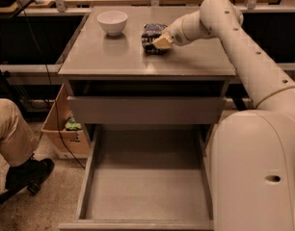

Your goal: Place blue chip bag into middle drawer

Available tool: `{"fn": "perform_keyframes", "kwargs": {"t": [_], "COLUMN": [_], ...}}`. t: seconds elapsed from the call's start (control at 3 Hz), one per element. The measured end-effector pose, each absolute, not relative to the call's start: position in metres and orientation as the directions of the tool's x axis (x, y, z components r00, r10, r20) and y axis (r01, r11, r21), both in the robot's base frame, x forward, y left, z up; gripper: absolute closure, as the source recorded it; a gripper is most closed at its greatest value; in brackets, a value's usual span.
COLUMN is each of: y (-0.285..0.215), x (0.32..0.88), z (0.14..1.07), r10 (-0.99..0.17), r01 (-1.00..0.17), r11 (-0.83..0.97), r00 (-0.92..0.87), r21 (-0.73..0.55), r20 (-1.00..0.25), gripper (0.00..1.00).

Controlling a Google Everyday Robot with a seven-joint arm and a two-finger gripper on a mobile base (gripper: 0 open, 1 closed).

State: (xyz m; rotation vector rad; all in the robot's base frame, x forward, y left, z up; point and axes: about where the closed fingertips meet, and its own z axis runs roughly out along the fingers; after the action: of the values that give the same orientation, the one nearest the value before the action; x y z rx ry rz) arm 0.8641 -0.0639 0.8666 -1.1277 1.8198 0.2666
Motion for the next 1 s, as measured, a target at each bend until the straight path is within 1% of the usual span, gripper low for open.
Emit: {"fn": "perform_keyframes", "kwargs": {"t": [0.33, 0.67, 1.0], "y": [-0.070, -0.082, -0.099], "x": [0.845, 0.808, 0.762], "z": [0.890, 0.919, 0.939], "r10": [-0.627, -0.636, -0.604], "r01": [-0.800, -0.835, -0.883], "r11": [0.496, 0.415, 0.327], "r00": [-0.062, 0.017, 0.081], "r21": [-0.338, -0.361, -0.338], "r20": [-0.776, -0.771, -0.793], "gripper": [0.88, 1.00, 1.00]}}
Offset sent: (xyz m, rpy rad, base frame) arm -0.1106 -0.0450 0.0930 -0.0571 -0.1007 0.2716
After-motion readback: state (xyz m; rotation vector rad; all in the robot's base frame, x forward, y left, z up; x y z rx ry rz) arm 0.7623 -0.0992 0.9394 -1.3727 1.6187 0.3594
